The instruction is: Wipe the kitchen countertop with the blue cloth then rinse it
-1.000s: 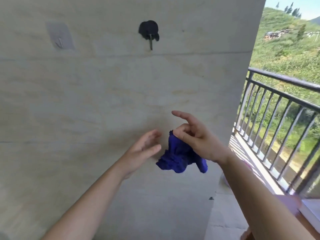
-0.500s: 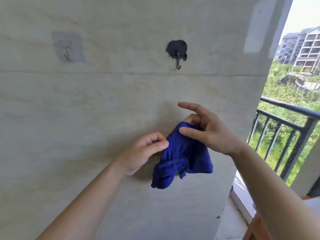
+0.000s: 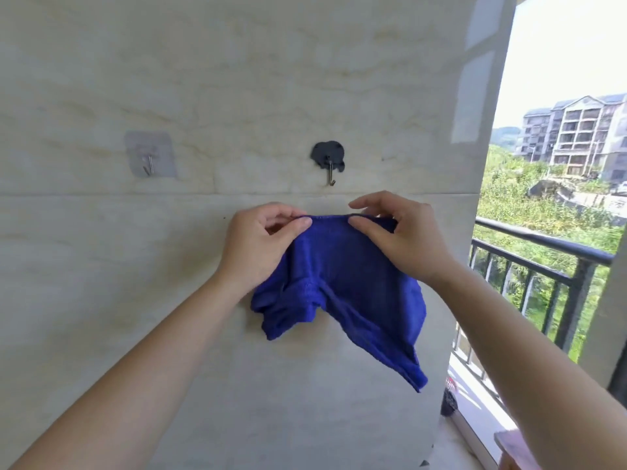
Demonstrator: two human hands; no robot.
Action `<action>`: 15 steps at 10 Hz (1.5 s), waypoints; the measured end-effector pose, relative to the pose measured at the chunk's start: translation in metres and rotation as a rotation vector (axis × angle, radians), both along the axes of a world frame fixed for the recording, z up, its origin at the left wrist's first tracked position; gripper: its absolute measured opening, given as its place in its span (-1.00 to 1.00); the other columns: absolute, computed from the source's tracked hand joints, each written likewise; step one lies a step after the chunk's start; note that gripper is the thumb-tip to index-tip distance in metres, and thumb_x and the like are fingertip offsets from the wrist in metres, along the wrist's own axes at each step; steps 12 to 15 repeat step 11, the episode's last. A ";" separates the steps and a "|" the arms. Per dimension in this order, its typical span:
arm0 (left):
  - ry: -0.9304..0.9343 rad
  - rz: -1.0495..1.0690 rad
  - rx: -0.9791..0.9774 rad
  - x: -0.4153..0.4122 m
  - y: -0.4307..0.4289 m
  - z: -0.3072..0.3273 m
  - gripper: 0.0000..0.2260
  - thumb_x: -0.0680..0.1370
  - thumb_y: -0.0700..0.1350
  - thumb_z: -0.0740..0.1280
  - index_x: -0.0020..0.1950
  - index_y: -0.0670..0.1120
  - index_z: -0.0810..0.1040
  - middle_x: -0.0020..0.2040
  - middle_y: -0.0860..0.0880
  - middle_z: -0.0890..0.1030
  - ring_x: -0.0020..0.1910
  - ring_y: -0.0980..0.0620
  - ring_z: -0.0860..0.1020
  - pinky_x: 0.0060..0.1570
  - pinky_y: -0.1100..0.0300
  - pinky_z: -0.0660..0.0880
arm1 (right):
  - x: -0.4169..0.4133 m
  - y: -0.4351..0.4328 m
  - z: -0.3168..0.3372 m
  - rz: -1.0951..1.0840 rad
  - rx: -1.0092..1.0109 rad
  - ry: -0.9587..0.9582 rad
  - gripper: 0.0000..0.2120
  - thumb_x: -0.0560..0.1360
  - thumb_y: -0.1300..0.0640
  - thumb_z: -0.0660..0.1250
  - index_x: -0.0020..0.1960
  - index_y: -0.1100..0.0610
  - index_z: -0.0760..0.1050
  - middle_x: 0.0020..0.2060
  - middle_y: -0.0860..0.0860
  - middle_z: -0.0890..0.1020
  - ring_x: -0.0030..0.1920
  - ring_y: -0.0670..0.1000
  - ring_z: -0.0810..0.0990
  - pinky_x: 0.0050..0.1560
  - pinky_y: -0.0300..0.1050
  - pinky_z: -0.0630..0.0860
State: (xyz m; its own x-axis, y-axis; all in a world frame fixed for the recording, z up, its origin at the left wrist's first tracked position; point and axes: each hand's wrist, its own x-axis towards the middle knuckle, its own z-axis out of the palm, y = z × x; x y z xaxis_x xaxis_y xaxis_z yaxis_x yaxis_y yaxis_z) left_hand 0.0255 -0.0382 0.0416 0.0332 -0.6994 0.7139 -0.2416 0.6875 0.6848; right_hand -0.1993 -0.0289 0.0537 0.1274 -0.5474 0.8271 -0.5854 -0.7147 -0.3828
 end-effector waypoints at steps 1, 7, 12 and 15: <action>0.026 0.167 -0.217 -0.012 0.007 0.033 -0.89 0.50 -0.12 0.50 -0.13 0.10 0.69 -0.25 0.19 0.69 -0.23 0.22 0.63 -0.11 0.33 0.54 | 0.007 0.001 0.019 -0.071 -0.230 -0.069 -0.90 0.55 0.12 0.42 0.05 0.02 0.67 -0.10 -0.22 0.66 -0.03 -0.21 0.61 0.04 -0.41 0.44; -0.517 0.606 -0.442 -0.020 -0.027 0.023 -0.94 0.51 -0.08 0.44 -0.08 -0.05 0.67 -0.18 0.02 0.64 -0.12 -0.07 0.51 -0.09 0.07 0.44 | 0.011 -0.038 0.009 -0.238 -0.163 0.171 -0.83 0.60 0.01 0.31 0.12 -0.01 0.63 -0.06 -0.02 0.62 -0.11 0.11 0.62 -0.16 -0.02 0.52; -0.714 0.808 -0.522 -0.008 -0.025 -0.013 -0.55 0.58 0.10 0.29 0.44 -0.01 0.46 0.53 -0.14 0.31 0.40 -0.20 0.31 0.21 -0.11 0.30 | -0.012 -0.016 -0.024 -0.158 -0.142 0.068 -0.75 0.55 -0.01 0.40 0.22 -0.03 0.59 -0.01 -0.12 0.54 -0.15 -0.20 0.47 -0.08 -0.19 0.49; -0.714 0.808 -0.522 -0.008 -0.025 -0.013 -0.55 0.58 0.10 0.29 0.44 -0.01 0.46 0.53 -0.14 0.31 0.40 -0.20 0.31 0.21 -0.11 0.30 | -0.012 -0.016 -0.024 -0.158 -0.142 0.068 -0.75 0.55 -0.01 0.40 0.22 -0.03 0.59 -0.01 -0.12 0.54 -0.15 -0.20 0.47 -0.08 -0.19 0.49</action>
